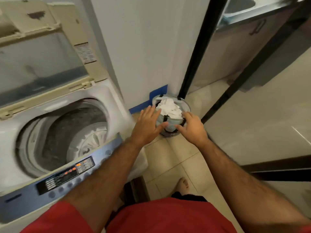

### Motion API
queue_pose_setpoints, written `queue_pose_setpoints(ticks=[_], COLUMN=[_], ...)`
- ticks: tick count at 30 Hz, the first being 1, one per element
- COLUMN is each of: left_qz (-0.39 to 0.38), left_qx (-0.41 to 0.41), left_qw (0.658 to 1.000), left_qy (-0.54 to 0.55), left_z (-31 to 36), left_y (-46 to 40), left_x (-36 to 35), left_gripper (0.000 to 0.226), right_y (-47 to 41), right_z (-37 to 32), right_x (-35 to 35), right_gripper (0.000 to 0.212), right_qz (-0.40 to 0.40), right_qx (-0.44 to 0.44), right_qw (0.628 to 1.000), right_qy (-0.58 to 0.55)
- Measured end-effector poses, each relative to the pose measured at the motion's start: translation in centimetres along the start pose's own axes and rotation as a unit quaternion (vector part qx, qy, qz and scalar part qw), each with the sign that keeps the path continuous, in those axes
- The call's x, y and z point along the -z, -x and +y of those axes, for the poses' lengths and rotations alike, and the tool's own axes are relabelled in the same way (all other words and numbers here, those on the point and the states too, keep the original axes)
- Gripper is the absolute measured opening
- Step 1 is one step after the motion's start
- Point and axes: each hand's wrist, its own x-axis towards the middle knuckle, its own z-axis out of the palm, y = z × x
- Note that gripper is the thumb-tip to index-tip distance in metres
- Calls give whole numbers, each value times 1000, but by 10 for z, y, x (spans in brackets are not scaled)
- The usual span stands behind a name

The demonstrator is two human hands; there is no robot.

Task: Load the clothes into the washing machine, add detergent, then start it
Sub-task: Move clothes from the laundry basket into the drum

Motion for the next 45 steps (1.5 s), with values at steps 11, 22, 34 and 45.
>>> queue_pose_setpoints(ticks=[11, 22, 34, 45], left_qz=[-89, -147, -173, -143], left_qx=[34, 131, 229, 311], left_qw=[994, 980, 957, 930], left_qy=[-61, -20, 50, 134], left_z=[82, 65, -2, -96], left_y=[-62, -133, -262, -353], left_x=[-93, -136, -177, -304], left_gripper=[75, 76, 73, 70], right_y=[-27, -112, -268, -391], right_z=[166, 199, 219, 287], right_x=[57, 48, -4, -176], right_gripper=[61, 54, 49, 45], right_qz=[-64, -155, -230, -288], right_qx=[-65, -55, -98, -88], right_qw=[996, 986, 967, 951], right_qy=[-6, -8, -49, -75])
